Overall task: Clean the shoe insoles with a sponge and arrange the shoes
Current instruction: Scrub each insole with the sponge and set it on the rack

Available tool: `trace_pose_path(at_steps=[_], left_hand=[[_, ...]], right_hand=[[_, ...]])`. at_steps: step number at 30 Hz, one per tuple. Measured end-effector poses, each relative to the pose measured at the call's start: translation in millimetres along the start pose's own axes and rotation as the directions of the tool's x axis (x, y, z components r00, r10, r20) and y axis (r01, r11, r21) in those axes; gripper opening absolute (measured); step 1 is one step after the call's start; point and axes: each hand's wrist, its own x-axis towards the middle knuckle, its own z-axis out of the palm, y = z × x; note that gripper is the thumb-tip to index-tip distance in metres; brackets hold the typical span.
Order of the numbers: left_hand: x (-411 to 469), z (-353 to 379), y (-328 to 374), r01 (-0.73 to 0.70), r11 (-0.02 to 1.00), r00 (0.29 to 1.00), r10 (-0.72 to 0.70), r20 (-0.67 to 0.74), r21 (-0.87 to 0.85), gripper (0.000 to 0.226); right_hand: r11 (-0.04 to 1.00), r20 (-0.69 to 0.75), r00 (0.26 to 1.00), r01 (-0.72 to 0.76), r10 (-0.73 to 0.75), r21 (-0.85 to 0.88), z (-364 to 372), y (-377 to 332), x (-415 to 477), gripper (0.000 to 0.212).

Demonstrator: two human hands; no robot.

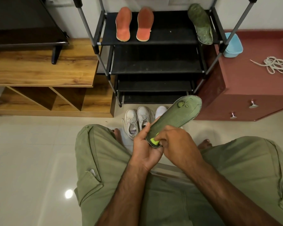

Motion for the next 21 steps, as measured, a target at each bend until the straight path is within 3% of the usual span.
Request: trace_pose_path(at_steps=[2,6,10,12,15,19,21], left_hand=[[1,-3,0,0.010,1.000,1.000,-0.010,-0.014,0.008,0.065],[5,-2,-1,-0.004,1.000,1.000,0.003,0.011,0.017,0.066],[7,-8,-1,0.039,0.999,0.996,-0.039,0.084,0.006,0.082],[7,-6,-1,0.031,1.000,0.995,-0.031,0.096,0.003,0.081],[6,-4,-1,0.019,0.999,0.992,-0.016,0.124,-0.030,0.080],[-1,-2,-1,0.062,0.996,0.996,-0.057,0.074,-0.065,0.068],[-4,5,0,0.038,0.997,0.996,-0.033,0.079,-0.065,0.074]], right_hand=[[0.999,0.057,0.998,0.011,-0.014,0.049,-1,-3,-4,0.026],[0.991,-0.073,0.990,-0.121,0.125,0.053,-7,4,2,0.027],[0.985,0.055,0.998,-0.037,0.029,0.168,0,-10,-2,0.023],[0.968,0.026,0.995,-0.100,0.097,0.228,-2,-6,3,0.023],[0.978,-0.078,0.983,-0.155,0.168,0.141,0,-5,8,0.025],[0.973,0.026,0.996,-0.089,0.085,0.211,5,-15,2,0.023],[0.960,-0.032,0.989,-0.131,0.144,0.248,2,-10,10,0.023]])
